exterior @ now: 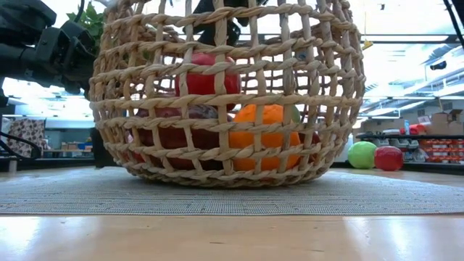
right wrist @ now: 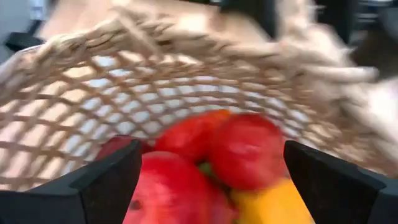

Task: Build produce basket
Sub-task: Put the red apple into the basket

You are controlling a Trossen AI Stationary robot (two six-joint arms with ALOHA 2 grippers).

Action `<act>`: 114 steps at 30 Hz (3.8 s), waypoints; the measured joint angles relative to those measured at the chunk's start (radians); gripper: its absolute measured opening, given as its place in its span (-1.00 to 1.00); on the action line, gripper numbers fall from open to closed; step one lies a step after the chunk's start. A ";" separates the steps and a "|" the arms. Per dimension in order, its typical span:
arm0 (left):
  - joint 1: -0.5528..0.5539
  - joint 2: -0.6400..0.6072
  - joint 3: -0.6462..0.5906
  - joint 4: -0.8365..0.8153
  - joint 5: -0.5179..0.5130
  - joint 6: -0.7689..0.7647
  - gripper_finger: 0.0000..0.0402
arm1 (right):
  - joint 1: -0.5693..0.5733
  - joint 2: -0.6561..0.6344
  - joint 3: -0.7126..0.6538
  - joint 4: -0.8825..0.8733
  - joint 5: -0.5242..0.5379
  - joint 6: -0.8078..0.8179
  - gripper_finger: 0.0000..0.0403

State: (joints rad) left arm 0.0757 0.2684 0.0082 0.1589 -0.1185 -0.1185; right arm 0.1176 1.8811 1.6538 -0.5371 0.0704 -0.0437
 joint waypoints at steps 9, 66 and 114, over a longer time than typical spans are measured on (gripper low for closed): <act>0.000 0.000 0.000 0.000 0.000 0.000 0.90 | 0.009 -0.124 0.043 0.051 0.275 -0.026 0.94; 0.000 0.000 0.000 0.000 0.000 0.000 0.90 | -0.967 -0.408 -0.803 -0.304 0.359 0.547 0.73; 0.000 0.000 0.000 0.000 0.000 -0.001 0.90 | -0.927 -0.313 -0.805 -0.465 0.355 0.624 0.73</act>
State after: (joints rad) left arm 0.0757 0.2684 0.0082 0.1593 -0.1188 -0.1192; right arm -0.8093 1.5683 0.8490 -1.0023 0.4252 0.5804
